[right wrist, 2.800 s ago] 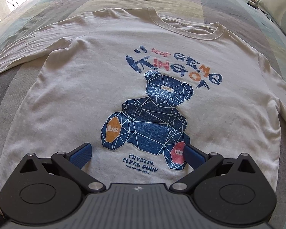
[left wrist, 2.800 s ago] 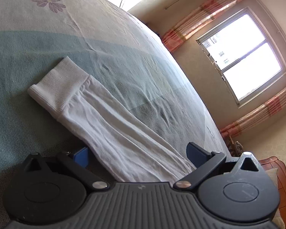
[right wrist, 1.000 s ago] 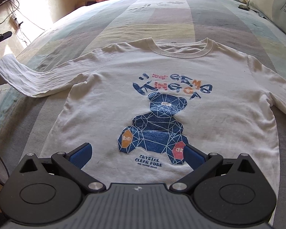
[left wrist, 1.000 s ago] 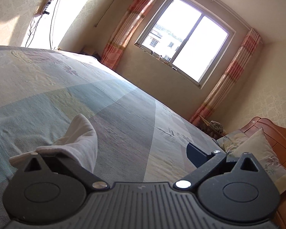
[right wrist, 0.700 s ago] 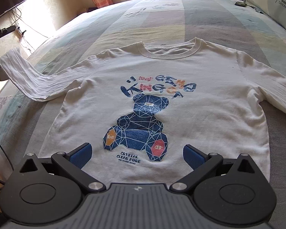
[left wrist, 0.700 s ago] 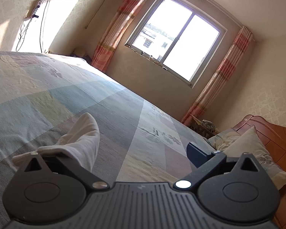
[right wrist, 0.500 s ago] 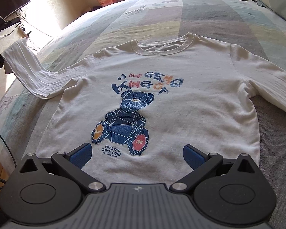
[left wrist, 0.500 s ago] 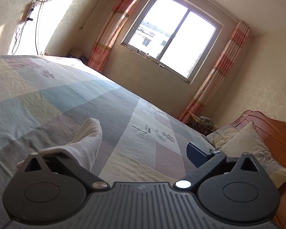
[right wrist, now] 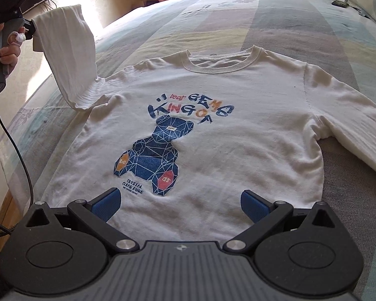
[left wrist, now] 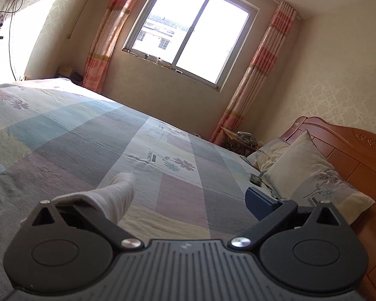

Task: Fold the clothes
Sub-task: 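Lift the cuff with the left gripper and carry it over the body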

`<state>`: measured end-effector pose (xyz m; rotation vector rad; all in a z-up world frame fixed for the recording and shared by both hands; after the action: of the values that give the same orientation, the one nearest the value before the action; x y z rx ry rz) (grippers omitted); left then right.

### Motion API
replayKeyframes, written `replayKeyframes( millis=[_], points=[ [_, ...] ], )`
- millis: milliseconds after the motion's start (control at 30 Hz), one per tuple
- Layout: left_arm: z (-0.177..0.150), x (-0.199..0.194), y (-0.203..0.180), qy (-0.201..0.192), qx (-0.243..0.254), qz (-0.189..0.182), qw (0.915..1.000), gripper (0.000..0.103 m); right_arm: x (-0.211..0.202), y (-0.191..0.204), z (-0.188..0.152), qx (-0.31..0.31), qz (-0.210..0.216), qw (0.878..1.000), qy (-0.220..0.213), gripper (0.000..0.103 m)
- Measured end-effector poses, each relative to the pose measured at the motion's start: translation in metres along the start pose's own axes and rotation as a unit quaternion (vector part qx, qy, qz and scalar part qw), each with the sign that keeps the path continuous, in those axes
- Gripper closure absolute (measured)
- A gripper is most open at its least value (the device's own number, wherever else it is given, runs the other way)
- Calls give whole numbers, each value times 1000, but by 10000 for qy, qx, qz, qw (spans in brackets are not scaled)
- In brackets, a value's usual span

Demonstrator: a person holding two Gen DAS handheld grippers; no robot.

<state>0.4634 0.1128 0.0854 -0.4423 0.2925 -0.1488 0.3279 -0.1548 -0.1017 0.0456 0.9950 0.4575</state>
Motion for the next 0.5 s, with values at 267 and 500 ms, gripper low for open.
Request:
replayKeyframes(
  millis=[267, 500],
  points=[
    [-22, 32, -40, 335, 152, -330, 9988, 2, -5, -13, -6, 227, -2, 9997, -50, 0],
    [-56, 59, -62, 482, 52, -436, 9979, 2, -9, -19, -12, 227, -68, 9997, 17, 0]
  ],
)
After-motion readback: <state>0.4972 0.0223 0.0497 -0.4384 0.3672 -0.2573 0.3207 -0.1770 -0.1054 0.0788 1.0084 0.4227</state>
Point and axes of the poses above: each gripper's, at about its wrist camera, not at the fingertips, and x roughly the way its jaws point, y to its left, z to its top, the point moved 10 cm from there along x, roughly the way its jaws point, and after that the axes turned 8 degrees about -z, right-handed, at the moved point
